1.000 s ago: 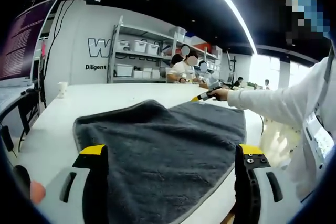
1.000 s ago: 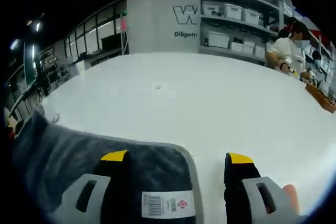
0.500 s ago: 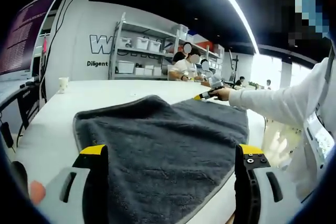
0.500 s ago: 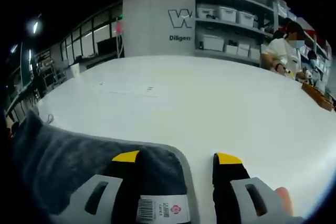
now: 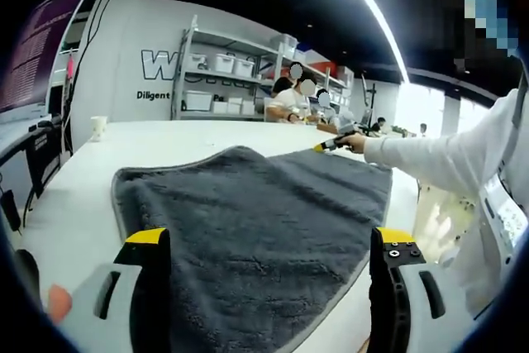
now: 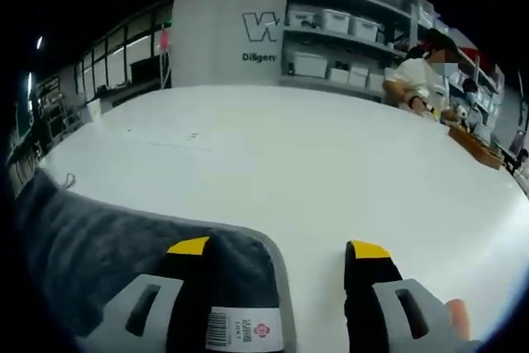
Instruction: Open the folded towel by lifting each exposed corner and separating the folded layers until the towel lies flat within the target outline without major curled edges
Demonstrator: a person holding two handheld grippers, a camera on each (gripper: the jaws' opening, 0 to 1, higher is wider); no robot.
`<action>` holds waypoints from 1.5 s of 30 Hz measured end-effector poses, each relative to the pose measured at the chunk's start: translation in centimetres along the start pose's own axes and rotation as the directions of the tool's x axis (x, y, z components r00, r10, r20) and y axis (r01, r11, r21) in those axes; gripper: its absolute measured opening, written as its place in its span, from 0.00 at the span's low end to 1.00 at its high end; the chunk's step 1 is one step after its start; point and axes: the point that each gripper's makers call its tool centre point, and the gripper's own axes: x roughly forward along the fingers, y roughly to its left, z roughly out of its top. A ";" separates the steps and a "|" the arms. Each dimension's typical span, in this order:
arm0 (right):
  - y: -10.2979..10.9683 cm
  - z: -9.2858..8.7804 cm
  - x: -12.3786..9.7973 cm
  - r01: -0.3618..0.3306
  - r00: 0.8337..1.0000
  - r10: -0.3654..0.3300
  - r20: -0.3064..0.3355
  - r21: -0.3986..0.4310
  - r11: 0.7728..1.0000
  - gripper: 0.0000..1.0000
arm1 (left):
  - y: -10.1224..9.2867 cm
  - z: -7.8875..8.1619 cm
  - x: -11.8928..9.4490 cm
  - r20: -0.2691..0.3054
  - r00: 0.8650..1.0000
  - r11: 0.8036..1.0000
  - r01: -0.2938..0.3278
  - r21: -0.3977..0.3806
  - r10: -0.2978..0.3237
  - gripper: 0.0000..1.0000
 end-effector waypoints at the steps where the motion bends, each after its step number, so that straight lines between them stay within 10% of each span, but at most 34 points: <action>1: -0.5 0.0 0.0 0.014 1.000 -0.014 -0.001 -0.002 1.000 0.62 | 0.0 -0.1 0.1 -0.002 1.000 1.000 0.000 0.000 0.000 1.00; 19: -4.2 -0.2 -2.7 0.160 0.987 -0.161 -0.014 -0.061 0.985 0.66 | -0.1 -0.3 0.1 -0.009 1.000 1.000 0.005 -0.004 -0.005 1.00; 32: 0.2 6.1 -13.0 -0.014 0.976 0.033 0.213 -0.090 0.996 0.88 | -1.2 0.6 -0.8 0.004 1.000 1.000 0.013 0.028 -0.013 1.00; 45: 7.5 -1.7 -25.4 -0.173 0.958 0.192 0.212 -0.109 0.979 0.99 | -2.3 1.8 -2.3 0.018 1.000 0.997 0.016 0.076 -0.018 1.00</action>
